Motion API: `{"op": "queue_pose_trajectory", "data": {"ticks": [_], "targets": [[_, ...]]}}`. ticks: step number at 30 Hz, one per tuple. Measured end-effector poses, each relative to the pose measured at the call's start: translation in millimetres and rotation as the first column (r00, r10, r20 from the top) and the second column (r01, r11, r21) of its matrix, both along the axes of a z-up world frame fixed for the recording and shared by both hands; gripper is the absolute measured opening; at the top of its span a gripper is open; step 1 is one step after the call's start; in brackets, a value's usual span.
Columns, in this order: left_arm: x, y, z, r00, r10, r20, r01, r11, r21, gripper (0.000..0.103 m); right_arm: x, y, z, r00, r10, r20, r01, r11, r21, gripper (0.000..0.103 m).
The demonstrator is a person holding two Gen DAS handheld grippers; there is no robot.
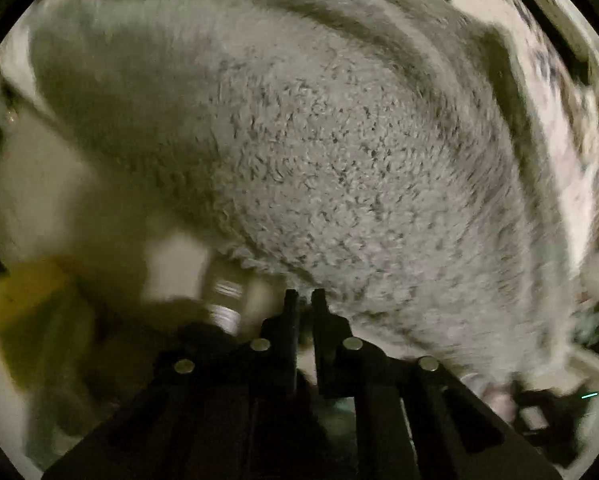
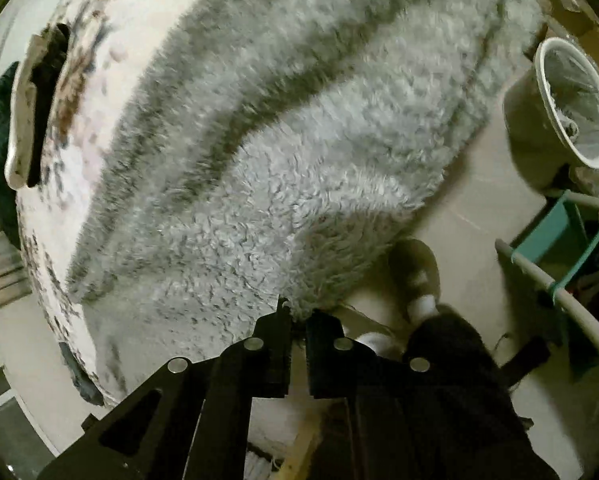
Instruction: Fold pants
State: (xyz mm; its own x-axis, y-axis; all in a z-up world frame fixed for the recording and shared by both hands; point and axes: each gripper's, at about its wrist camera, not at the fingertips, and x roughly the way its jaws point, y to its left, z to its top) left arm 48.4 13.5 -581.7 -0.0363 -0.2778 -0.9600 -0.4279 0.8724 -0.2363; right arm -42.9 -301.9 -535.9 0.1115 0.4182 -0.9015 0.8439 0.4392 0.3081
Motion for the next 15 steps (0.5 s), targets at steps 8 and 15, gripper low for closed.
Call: {"op": "queue_pose_trajectory", "data": {"ticks": [8,15], "targets": [[13,30,-6,0.978,0.208,0.032,-0.202,0.971,-0.130,0.021,11,11,-17,0.995,-0.064,0.073,0.053,0.988,0.145,0.059],[13,81,19,0.973,0.230,0.012,-0.227,0.968,-0.108,0.020,17,27,-29,0.994,-0.072,0.085,0.063,0.992,0.112,0.019]]}}
